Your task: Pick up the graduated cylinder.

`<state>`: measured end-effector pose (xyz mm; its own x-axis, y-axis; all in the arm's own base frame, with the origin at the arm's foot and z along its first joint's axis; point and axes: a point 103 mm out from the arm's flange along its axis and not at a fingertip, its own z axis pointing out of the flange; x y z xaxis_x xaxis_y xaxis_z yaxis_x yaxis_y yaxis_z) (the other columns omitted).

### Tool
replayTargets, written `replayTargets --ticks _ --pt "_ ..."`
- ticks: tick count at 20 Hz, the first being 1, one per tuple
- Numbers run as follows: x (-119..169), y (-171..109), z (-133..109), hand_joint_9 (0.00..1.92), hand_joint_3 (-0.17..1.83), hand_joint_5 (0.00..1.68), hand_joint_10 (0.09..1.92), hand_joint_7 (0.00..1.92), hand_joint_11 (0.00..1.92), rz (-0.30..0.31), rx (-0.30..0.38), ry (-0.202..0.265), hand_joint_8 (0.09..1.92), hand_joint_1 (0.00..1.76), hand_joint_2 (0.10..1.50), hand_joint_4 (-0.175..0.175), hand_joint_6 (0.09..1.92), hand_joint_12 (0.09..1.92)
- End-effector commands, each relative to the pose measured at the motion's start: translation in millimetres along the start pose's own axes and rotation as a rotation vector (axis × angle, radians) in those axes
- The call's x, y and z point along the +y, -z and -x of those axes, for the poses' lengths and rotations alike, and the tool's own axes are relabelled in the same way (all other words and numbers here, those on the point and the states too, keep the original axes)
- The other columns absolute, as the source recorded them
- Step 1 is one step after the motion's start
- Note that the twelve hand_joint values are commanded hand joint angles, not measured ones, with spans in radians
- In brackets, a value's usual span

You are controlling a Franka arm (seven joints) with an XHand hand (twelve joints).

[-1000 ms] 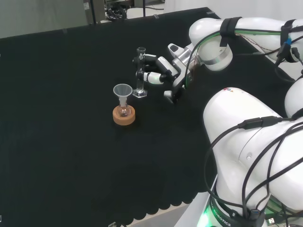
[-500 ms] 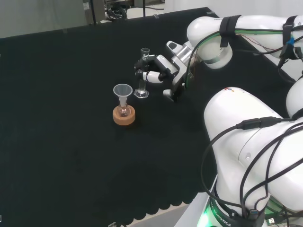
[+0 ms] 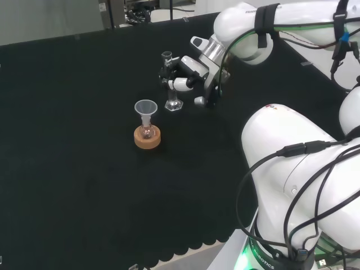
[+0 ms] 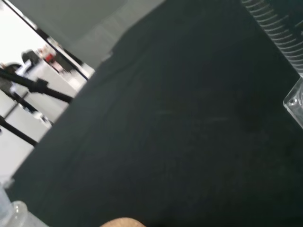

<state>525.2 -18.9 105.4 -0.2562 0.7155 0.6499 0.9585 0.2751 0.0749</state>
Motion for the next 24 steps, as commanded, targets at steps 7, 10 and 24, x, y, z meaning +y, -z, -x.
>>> replayTargets --ticks 7,10,24 --pt "-1 30 -15 1.30 0.00 0.89 0.17 0.94 1.12 -0.113 -0.138 -0.003 0.64 1.14 1.16 -0.175 1.14 0.84" --pt "-5 39 -25 1.31 0.00 0.89 0.17 0.95 1.13 -0.136 -0.181 -0.012 0.64 1.15 1.16 -0.175 1.14 0.84" --pt "-53 59 -62 1.35 0.00 0.85 0.14 0.88 1.15 -0.279 -0.310 -0.074 1.18 1.24 1.17 -0.175 1.18 0.84"
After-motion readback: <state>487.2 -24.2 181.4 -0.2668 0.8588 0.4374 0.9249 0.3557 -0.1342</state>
